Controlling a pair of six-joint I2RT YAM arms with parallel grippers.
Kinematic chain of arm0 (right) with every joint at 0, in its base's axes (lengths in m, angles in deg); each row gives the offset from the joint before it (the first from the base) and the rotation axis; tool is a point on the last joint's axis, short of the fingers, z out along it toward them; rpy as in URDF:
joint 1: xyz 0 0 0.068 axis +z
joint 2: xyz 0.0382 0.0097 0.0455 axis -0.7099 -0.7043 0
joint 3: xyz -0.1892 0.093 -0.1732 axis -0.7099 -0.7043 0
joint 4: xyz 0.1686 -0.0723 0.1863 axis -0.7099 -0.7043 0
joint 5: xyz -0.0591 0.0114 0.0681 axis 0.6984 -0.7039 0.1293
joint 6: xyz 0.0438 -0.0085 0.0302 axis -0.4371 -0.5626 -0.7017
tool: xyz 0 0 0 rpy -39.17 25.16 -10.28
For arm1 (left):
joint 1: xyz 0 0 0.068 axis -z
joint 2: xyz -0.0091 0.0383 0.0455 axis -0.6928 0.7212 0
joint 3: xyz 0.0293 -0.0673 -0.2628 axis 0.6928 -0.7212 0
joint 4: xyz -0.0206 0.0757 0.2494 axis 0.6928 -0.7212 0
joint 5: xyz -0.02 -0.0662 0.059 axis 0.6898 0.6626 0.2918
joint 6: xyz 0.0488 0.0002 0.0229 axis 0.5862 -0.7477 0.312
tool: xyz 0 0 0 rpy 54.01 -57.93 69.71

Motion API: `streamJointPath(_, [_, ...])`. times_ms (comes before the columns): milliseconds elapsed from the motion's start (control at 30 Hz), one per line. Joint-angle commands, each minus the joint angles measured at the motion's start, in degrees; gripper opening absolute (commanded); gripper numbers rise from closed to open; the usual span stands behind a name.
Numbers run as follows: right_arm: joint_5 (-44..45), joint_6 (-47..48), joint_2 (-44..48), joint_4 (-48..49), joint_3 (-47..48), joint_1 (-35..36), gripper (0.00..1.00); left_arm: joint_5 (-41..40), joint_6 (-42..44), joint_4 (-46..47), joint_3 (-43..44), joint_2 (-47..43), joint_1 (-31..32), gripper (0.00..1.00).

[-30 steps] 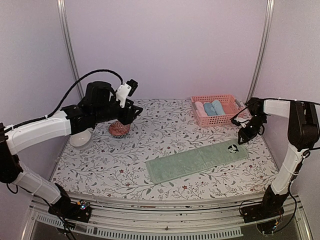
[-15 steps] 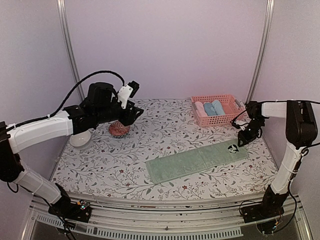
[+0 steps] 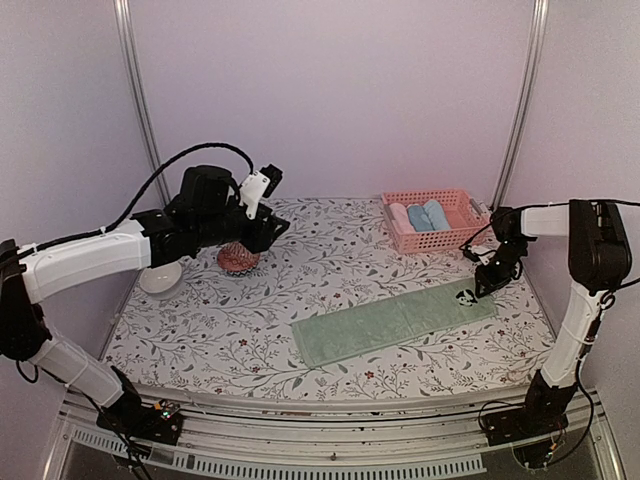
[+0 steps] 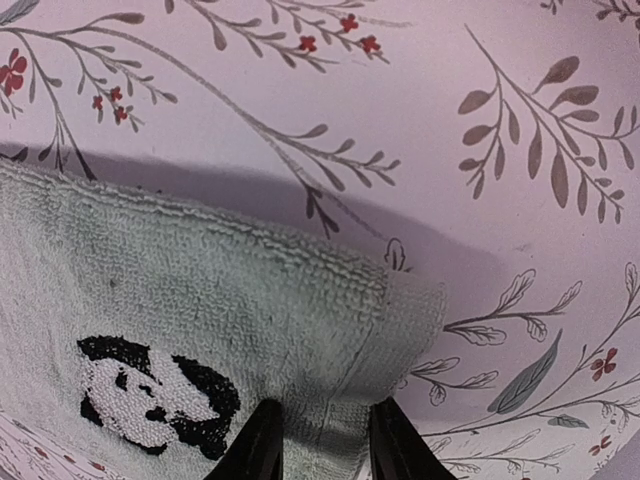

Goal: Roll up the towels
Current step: Pick up the towel from the center of the board.

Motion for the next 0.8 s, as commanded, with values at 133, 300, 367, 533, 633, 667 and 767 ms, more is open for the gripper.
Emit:
streamJointPath(133, [-2.5, -1.5, 2.4, -2.2, 2.1, -2.5, 0.33, 1.0, 0.7, -0.9, 1.4, 0.7, -0.6, 0.54])
streamJointPath(300, [-1.4, -1.9, 2.3, -1.7, 1.2, -2.7, 0.34, 1.8, 0.5, -1.4, 2.0, 1.1, -0.6, 0.54])
streamJointPath(367, [-1.0, -1.8, 1.2, -0.9, 0.2, -2.7, 0.34, 2.0, 0.5, -1.5, 2.0, 1.1, -0.6, 0.54])
streamJointPath(533, [-2.9, -1.5, -0.3, -0.7, -0.6, -2.7, 0.34, 1.9, 0.5, -1.5, 1.9, 1.0, -0.6, 0.54])
streamJointPath(633, [-3.5, -0.9, -0.8, -1.2, -0.8, -2.7, 0.34, 2.0, 0.5, -1.4, 1.9, 1.1, -0.6, 0.54])
streamJointPath(667, [-3.4, -0.7, -1.1, -1.4, -0.9, -2.6, 0.34, 2.1, 0.5, -1.4, 1.9, 1.0, -0.6, 0.54])
streamJointPath(767, [-2.4, -0.4, -2.1, -0.9, -1.4, -2.7, 0.34, 2.2, 0.5, -1.6, 2.1, 1.1, -0.6, 0.54])
